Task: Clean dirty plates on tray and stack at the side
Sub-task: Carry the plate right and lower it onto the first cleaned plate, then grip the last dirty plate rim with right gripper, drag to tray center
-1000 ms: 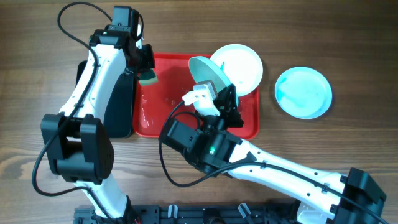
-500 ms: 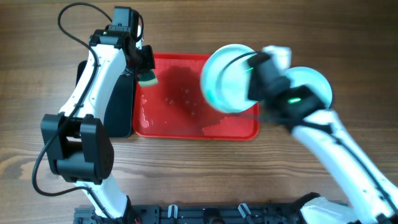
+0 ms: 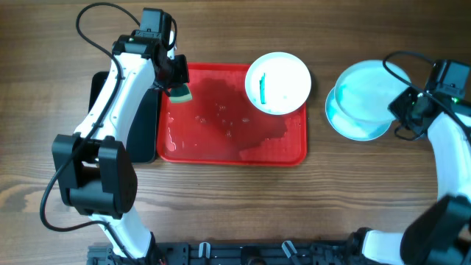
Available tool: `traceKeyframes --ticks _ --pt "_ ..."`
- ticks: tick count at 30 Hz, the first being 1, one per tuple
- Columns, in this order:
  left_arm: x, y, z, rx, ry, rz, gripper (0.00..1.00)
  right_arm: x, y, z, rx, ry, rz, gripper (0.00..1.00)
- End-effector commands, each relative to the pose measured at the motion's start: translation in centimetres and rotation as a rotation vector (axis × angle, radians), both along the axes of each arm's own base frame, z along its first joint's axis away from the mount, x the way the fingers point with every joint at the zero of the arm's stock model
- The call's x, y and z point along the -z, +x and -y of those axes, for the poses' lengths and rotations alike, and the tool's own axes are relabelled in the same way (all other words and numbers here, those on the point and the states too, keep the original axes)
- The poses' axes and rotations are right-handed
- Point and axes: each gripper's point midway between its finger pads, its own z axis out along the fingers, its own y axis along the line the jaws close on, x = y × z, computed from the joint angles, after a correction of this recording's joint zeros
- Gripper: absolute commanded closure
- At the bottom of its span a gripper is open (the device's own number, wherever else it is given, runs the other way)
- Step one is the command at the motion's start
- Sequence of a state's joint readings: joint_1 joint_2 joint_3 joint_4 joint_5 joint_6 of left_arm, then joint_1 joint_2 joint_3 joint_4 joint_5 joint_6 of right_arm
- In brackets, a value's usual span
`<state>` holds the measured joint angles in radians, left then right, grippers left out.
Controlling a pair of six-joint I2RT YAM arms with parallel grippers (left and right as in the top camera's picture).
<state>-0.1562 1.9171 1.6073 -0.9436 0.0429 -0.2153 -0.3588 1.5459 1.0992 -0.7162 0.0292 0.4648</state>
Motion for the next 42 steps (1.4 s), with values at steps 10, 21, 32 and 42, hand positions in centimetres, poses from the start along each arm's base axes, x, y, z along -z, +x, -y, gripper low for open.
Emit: traceKeyframes --ticks 10,21,32,42 --pt "0.7 0.0 0.2 0.001 -0.011 -0.015 0.96 5.2 0.8 -2.8 -0.169 0.185 -0.090 0.64" --pt "0.7 0.1 0.2 0.001 -0.012 -0.008 0.96 1.6 6.5 -16.4 -0.475 0.341 0.080 0.60" --pt "0.7 0.1 0.2 0.001 -0.012 -0.008 0.96 8.6 7.2 -22.9 -0.423 0.253 -0.043 0.75" --pt "0.7 0.1 0.2 0.001 -0.012 -0.008 0.96 8.5 4.4 -27.7 -0.658 0.367 -0.101 0.96"
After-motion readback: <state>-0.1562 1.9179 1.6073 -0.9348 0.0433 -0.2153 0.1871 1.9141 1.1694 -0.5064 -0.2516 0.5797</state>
